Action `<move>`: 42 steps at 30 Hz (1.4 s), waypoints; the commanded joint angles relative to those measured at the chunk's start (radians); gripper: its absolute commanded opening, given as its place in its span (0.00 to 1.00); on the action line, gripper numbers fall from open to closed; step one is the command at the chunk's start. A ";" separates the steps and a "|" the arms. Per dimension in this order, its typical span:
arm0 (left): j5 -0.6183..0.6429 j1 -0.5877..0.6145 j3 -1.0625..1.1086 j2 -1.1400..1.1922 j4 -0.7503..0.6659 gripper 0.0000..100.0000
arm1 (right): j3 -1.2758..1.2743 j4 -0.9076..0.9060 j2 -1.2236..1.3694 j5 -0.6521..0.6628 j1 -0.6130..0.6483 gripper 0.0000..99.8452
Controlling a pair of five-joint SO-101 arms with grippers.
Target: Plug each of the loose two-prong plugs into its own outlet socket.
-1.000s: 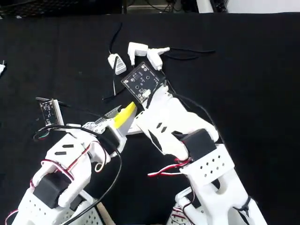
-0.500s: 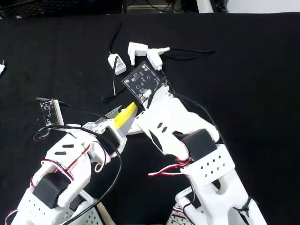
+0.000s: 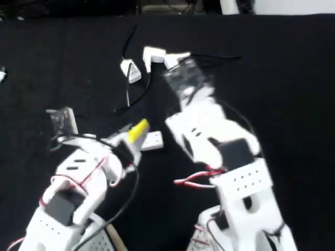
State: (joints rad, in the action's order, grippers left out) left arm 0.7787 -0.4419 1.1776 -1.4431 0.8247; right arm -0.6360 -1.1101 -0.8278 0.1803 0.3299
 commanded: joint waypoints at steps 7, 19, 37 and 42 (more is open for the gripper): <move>0.028 0.171 -0.007 0.006 -0.028 0.03 | -0.332 0.307 0.001 -0.176 -0.245 0.31; 0.055 0.168 -0.200 0.425 0.020 0.03 | -0.331 0.405 0.282 -0.275 -0.255 0.24; -0.123 -0.001 -0.710 1.086 0.322 0.03 | -0.318 0.525 0.420 -0.278 -0.259 0.24; -0.227 -0.002 -0.730 1.106 0.321 0.03 | -0.334 0.555 0.420 -0.278 -0.259 0.24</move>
State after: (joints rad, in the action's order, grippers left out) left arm 0.6283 -0.4342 0.5071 -0.3383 1.1408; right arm -0.9751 -0.5731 -0.4074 -0.0913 0.0783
